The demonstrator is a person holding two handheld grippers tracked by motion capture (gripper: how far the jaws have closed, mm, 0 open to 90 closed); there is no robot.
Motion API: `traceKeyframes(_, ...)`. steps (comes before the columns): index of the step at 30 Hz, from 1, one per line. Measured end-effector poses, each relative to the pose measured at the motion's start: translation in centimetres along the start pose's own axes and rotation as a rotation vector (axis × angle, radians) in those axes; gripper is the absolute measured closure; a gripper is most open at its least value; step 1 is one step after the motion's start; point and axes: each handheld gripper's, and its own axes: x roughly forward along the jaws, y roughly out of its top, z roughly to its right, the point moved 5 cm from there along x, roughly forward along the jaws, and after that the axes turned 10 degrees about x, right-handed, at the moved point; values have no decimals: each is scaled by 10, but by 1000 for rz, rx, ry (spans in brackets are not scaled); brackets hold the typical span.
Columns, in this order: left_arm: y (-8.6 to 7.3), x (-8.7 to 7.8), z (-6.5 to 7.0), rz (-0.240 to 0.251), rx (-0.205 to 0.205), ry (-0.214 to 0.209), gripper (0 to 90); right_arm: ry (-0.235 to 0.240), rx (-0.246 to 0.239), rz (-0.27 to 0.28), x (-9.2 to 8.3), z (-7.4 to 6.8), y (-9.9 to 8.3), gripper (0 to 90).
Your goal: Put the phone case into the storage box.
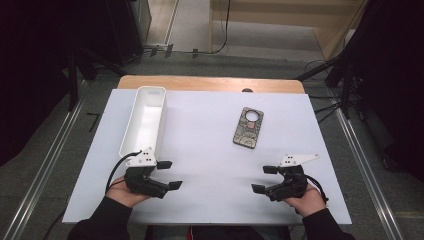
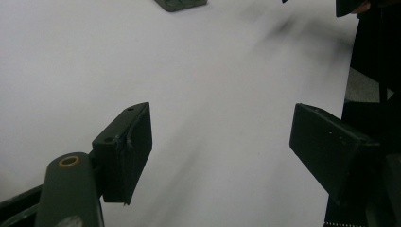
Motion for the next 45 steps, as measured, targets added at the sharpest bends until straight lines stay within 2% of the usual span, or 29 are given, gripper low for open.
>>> traceKeyframes(7, 7, 4, 0, -8, -8, -4, 215, -2, -1, 2, 0, 0, 0, 88)
traceKeyframes(10, 11, 7, -1, 0, -24, -4, 215, -4, -1, 2, 0, 0, 0, 88)
traceKeyframes(13, 15, 8, -1, -2, -14, 0, 215, -6, 0, 2, 0, 0, 0, 89)
traceKeyframes(20, 25, 13, -2, 3, -28, 6, 215, -5, 3, 2, -1, 0, 0, 88)
traceKeyframes(26, 32, 18, -5, 1, -48, 14, 215, -4, 3, 1, -1, 0, 0, 88)
traceKeyframes(45, 54, 37, -19, -14, -58, 45, 217, -4, 10, -1, -1, 1, 0, 88)
